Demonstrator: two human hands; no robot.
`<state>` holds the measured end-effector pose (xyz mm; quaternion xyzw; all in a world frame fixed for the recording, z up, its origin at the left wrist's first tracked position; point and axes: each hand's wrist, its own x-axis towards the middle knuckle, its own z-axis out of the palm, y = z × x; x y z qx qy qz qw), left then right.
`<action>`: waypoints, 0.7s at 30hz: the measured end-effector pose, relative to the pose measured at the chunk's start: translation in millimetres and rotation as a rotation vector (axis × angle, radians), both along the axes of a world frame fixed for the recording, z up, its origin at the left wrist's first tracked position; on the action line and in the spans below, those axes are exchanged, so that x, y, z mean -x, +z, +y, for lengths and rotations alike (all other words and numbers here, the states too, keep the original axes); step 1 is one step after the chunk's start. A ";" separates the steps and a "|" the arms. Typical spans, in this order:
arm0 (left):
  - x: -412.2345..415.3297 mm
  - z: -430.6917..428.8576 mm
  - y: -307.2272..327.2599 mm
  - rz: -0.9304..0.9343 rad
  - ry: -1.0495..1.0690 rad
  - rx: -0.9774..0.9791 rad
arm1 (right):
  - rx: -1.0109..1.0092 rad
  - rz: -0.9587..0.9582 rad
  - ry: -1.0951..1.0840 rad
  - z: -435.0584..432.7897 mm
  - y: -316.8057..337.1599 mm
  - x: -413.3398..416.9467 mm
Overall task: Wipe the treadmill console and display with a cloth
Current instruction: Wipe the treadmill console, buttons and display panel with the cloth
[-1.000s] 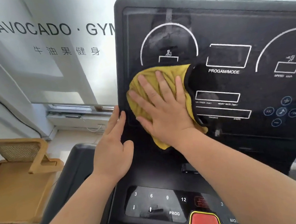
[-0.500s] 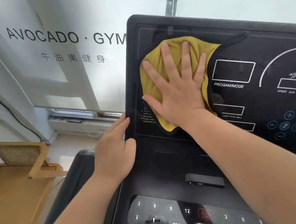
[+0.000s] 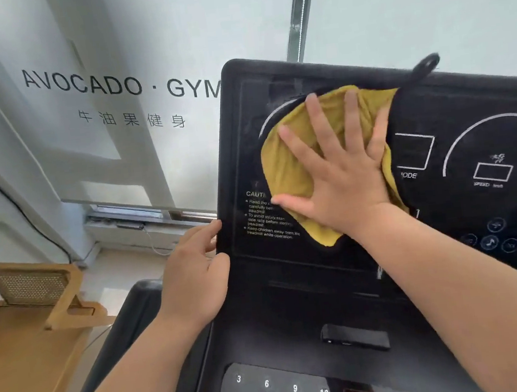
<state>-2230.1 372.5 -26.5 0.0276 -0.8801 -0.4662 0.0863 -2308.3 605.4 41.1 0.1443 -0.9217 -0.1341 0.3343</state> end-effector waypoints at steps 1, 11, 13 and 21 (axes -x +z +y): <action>0.0 0.0 0.5 -0.001 0.000 -0.008 | 0.016 -0.004 -0.034 -4.0 13.7 8.6; -2.4 -0.1 -0.6 0.008 -0.013 -0.066 | -0.126 -0.083 0.112 -52.9 -19.9 2.9; -2.2 0.4 -1.6 0.029 -0.024 -0.082 | -0.194 -0.114 0.256 -40.3 -54.6 -12.8; -3.1 -2.3 -5.7 0.022 -0.042 -0.210 | -0.183 -0.022 0.144 -0.6 -9.3 -1.4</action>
